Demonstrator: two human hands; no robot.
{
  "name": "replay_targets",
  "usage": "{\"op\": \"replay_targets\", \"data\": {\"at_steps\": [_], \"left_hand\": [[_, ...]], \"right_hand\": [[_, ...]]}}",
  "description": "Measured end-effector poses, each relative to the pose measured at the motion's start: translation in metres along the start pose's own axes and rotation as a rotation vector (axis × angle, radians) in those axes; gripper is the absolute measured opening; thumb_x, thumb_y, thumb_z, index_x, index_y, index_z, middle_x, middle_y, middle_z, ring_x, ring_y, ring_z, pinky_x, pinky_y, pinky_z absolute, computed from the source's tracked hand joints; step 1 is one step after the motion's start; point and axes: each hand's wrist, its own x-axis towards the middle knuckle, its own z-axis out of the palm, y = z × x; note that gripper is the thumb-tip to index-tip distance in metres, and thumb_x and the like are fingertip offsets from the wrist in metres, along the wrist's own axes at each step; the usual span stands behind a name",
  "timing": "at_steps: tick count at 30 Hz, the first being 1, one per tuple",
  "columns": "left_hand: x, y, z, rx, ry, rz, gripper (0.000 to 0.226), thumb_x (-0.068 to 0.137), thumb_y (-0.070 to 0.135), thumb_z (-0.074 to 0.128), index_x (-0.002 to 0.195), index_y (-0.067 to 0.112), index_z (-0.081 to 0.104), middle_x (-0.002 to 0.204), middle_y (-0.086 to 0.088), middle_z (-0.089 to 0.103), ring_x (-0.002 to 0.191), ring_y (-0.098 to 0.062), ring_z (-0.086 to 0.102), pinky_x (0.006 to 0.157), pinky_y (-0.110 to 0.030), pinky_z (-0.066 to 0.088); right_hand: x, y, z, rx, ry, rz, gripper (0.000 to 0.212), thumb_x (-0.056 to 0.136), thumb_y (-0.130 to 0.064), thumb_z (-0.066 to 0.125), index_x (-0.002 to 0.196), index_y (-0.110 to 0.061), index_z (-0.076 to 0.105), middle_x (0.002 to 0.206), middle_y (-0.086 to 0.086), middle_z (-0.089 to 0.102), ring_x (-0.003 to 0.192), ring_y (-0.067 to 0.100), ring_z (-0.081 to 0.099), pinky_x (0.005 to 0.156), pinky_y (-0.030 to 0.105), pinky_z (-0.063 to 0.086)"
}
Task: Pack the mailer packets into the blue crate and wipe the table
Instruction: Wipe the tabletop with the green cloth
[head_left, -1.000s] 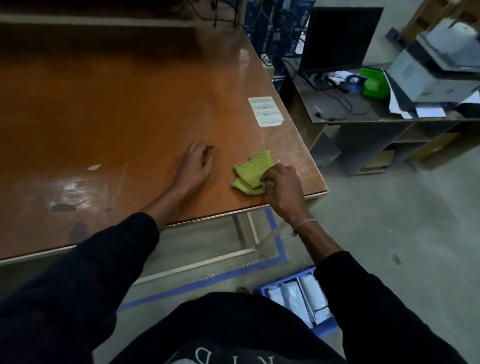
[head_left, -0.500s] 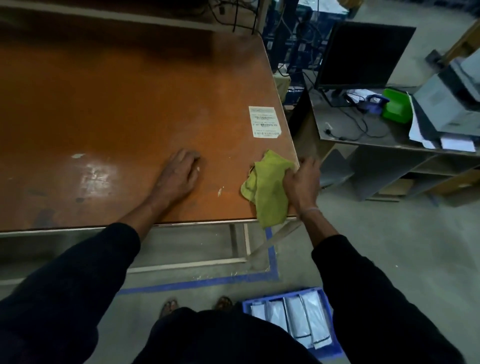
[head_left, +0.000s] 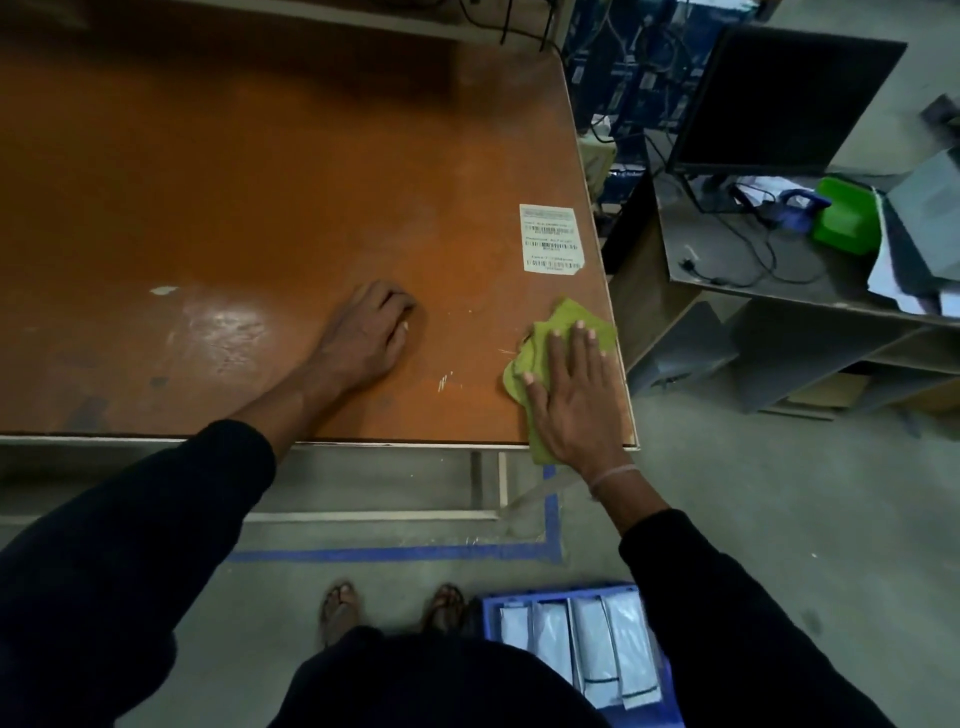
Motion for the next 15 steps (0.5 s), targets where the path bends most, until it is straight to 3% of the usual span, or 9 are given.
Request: {"op": "replay_targets", "data": {"at_steps": [3,8,10,12,15], "left_hand": [[0.015,-0.008,-0.005,0.04,0.019,0.002,0.036,0.097,0.022,0.054,0.129,0.006,0.058,0.127,-0.015,0.054,0.115,-0.034,0.049,0.096,-0.046,0.044],[0.05,-0.028,-0.022,0.07,-0.025,-0.162,0.048,0.094,0.037,0.043,0.131,0.009,0.057,0.135,-0.015,0.051,0.122,-0.037,0.046,0.093,-0.05,0.046],[0.063,-0.042,-0.026,0.09,-0.043,-0.207,0.05,0.095,0.039,0.042,0.133,0.01,0.055,0.138,-0.015,0.048,0.126,-0.037,0.044,0.096,-0.051,0.044],[0.075,-0.056,-0.026,0.104,-0.057,-0.245,0.045,0.098,0.037,0.046,0.135,0.01,0.053,0.141,-0.016,0.045,0.129,-0.038,0.041,0.101,-0.052,0.039],[0.084,-0.07,-0.026,0.097,-0.062,-0.303,0.043,0.101,0.033,0.05,0.137,0.009,0.051,0.142,-0.018,0.044,0.13,-0.04,0.04,0.105,-0.054,0.035]], "right_hand": [[0.005,0.0,-0.001,0.007,0.035,0.251,0.075,0.103,-0.058,0.017,0.159,-0.007,0.018,0.165,0.022,0.008,0.154,0.036,0.004,0.123,0.054,0.014],[0.007,-0.014,0.001,0.005,-0.029,-0.184,0.071,0.105,-0.057,0.02,0.161,-0.014,0.012,0.167,0.016,0.0,0.156,0.028,-0.005,0.126,0.047,0.007],[0.025,-0.007,-0.004,0.056,-0.027,-0.05,0.073,0.103,-0.061,0.019,0.16,-0.016,0.015,0.168,0.015,0.0,0.156,0.027,-0.005,0.126,0.048,0.006],[0.047,-0.01,-0.013,0.198,-0.044,0.133,0.073,0.101,-0.065,0.015,0.154,-0.017,0.031,0.167,0.014,0.009,0.155,0.028,0.001,0.126,0.048,0.006],[0.061,-0.036,-0.014,0.285,-0.015,0.046,0.064,0.103,-0.058,0.018,0.141,-0.015,0.047,0.162,0.014,0.027,0.153,0.031,0.016,0.125,0.047,0.014]]}}
